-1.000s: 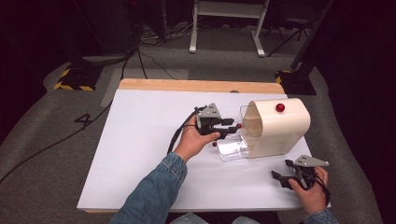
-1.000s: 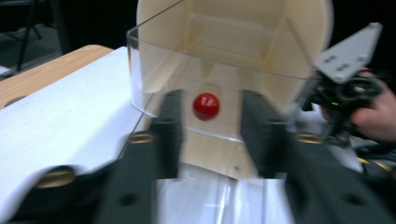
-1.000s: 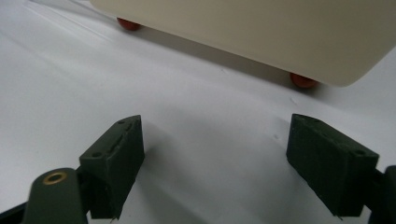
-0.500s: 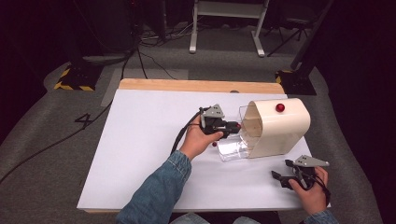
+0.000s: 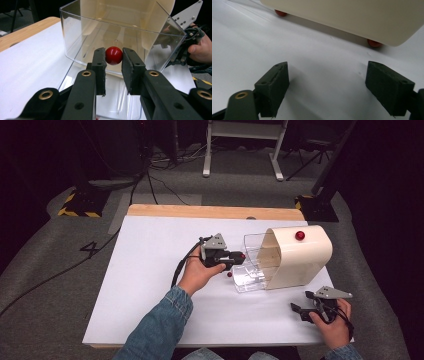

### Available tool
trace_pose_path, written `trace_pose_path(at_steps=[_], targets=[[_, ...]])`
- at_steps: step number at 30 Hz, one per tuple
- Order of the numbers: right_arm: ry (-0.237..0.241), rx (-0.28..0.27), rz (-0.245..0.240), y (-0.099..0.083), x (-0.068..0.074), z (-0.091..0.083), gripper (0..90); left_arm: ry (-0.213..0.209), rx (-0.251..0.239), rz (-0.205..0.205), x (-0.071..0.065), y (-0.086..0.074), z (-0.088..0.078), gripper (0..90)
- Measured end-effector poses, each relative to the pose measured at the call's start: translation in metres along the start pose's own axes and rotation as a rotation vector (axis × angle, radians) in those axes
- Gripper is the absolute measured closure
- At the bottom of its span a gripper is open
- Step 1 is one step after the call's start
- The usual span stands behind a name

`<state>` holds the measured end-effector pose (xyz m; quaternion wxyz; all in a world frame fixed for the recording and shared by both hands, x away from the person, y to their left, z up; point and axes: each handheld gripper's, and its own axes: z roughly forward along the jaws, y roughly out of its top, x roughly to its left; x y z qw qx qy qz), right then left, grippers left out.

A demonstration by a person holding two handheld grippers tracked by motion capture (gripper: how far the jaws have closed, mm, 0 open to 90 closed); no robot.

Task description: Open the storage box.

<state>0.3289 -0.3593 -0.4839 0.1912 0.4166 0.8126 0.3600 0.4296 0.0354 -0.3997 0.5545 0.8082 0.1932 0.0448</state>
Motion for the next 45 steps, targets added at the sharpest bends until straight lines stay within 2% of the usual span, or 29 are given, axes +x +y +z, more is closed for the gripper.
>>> trace_pose_path(at_steps=[8,15,17,22,26,28,33,37,41,45], targets=[[0.0,0.0,0.0,0.0,0.0,0.0,19.3,0.005,-0.01,-0.02,0.0,-0.012,-0.006,73.3],[0.0,0.0,0.0,0.0,0.0,0.0,19.3,0.016,0.014,-0.047,0.003,-0.022,-0.006,72.7],[0.001,0.0,0.001,0.0,0.0,0.0,19.3,0.033,0.013,-0.055,0.004,-0.024,-0.006,64.0],[0.001,0.001,0.001,0.0,0.0,0.0,19.3,0.054,0.014,-0.064,0.003,-0.025,-0.008,52.5],[0.001,0.001,0.0,0.0,0.0,0.0,19.3,0.063,0.017,-0.064,0.003,-0.027,-0.009,47.1],[0.001,0.001,0.0,0.0,0.0,0.0,19.3,0.061,0.018,-0.075,0.003,-0.028,-0.009,46.7],[0.002,0.001,0.001,0.0,0.0,0.0,19.3,0.071,0.029,-0.071,0.002,-0.031,-0.01,44.6],[0.003,0.001,0.001,0.0,0.0,0.0,19.2,0.086,0.012,-0.066,-0.001,-0.03,-0.019,42.8],[0.002,0.001,0.0,0.0,0.0,0.0,19.2,0.11,0.017,-0.048,-0.008,-0.029,-0.033,38.8],[0.004,0.001,0.001,0.0,0.0,0.0,19.2,0.147,0.033,-0.054,-0.014,-0.034,-0.052,34.4]])
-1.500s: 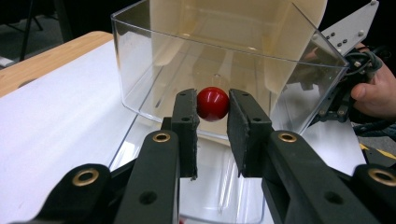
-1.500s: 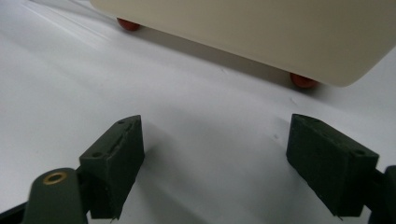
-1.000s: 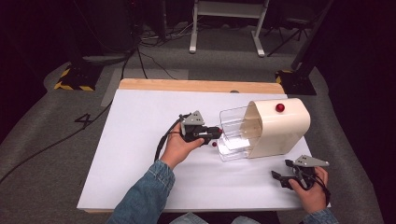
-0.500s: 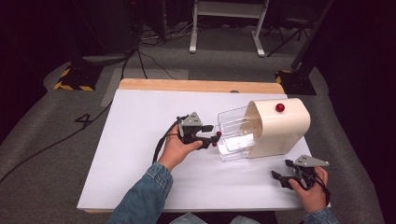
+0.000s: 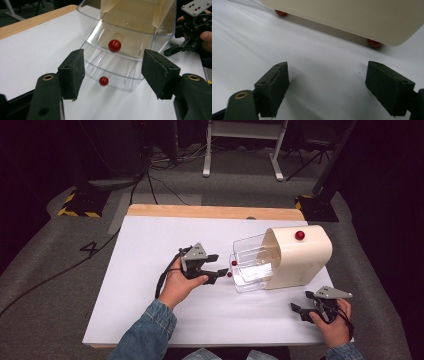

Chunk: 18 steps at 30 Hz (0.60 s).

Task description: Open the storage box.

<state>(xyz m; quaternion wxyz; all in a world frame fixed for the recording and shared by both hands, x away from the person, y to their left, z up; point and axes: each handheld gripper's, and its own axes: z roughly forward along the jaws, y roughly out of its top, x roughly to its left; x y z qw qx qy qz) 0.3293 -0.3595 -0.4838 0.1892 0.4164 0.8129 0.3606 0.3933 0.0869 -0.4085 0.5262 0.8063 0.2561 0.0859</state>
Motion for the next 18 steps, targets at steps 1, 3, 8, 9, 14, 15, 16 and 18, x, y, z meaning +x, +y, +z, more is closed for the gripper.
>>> trace_pose_path(at_steps=[1,3,8,9,14,15,16,18], targets=[[0.001,0.001,0.0,0.0,0.0,0.0,19.2,0.018,0.016,0.003,-0.001,-0.002,-0.006,33.8],[0.0,0.0,0.0,0.0,0.0,0.0,19.2,0.069,0.039,0.007,-0.003,-0.006,-0.018,33.0],[0.001,0.001,0.001,0.0,0.0,0.0,19.2,0.148,0.069,-0.011,-0.006,-0.018,-0.049,31.1],[0.001,0.0,0.0,0.0,0.0,0.0,19.2,0.172,0.073,-0.001,-0.006,-0.02,-0.054,30.1],[0.001,0.002,0.001,0.0,0.0,0.0,19.1,0.201,0.097,-0.023,-0.005,-0.032,-0.078,26.4],[0.001,0.002,0.002,0.0,0.0,0.0,19.1,0.198,0.115,-0.01,-0.005,-0.035,-0.082,22.8],[0.001,0.001,0.001,0.0,0.0,0.0,19.2,0.189,0.134,0.008,-0.004,-0.038,-0.086,18.2],[0.001,0.001,0.001,0.0,0.0,0.0,19.1,0.198,0.157,0.006,-0.004,-0.043,-0.094,16.3]])
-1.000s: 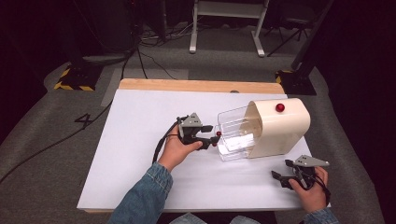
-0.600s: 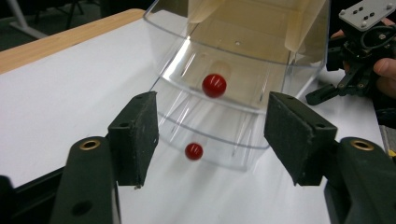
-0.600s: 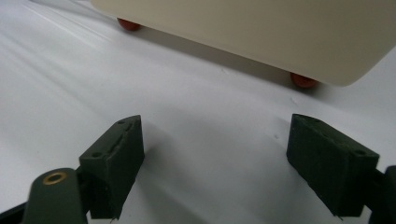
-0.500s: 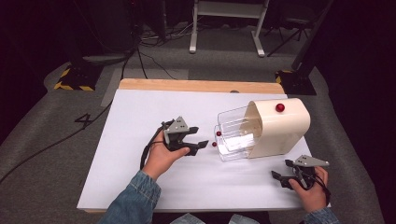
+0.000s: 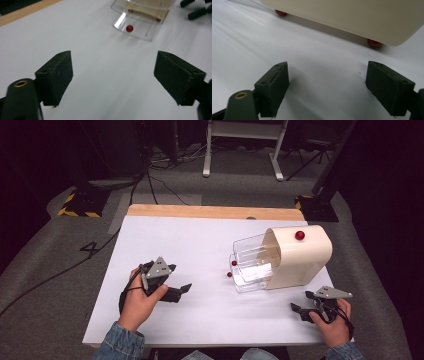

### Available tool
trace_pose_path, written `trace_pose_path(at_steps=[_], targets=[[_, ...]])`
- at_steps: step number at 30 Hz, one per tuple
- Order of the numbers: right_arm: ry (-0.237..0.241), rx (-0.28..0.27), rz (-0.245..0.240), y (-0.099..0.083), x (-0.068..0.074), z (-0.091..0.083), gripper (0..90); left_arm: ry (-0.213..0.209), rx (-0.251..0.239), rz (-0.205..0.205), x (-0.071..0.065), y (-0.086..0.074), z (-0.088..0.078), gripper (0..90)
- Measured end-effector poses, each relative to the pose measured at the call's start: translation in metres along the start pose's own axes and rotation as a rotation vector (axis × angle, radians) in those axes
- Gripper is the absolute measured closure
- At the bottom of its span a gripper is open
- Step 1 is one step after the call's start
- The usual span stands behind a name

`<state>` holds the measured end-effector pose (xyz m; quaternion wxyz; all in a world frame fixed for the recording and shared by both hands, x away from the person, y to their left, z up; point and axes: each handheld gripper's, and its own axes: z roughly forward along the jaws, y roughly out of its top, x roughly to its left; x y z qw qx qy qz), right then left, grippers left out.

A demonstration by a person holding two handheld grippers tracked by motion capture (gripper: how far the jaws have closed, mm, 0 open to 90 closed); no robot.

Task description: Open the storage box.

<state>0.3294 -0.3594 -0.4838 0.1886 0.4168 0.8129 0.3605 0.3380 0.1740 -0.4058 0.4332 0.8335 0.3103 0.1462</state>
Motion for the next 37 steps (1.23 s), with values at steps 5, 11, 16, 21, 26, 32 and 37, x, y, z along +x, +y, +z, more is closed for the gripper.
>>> trace_pose_path(at_steps=[5,11,16,21,26,32,37], targets=[[0.001,0.001,0.001,0.0,0.0,0.0,19.1,0.06,0.071,-0.05,0.004,-0.016,-0.009,16.0],[0.0,0.0,-0.001,0.0,0.0,0.0,19.1,0.076,0.117,-0.091,0.015,-0.041,-0.011,16.0],[-0.002,-0.001,-0.001,0.0,0.0,0.0,19.1,0.113,0.152,-0.106,0.022,-0.059,-0.009,16.1],[-0.002,-0.002,-0.001,0.0,0.0,0.0,19.1,0.11,0.267,-0.078,0.022,-0.073,-0.002,16.2],[-0.004,-0.002,-0.001,0.0,0.0,0.0,19.1,0.111,0.253,-0.085,0.024,-0.086,0.002,14.3],[-0.004,-0.002,-0.001,-0.001,0.001,0.0,19.2,0.106,0.205,-0.087,0.023,-0.093,0.001,13.9],[-0.004,-0.002,-0.001,0.0,0.001,0.0,19.2,0.108,0.206,-0.084,0.023,-0.093,0.001,13.8]])
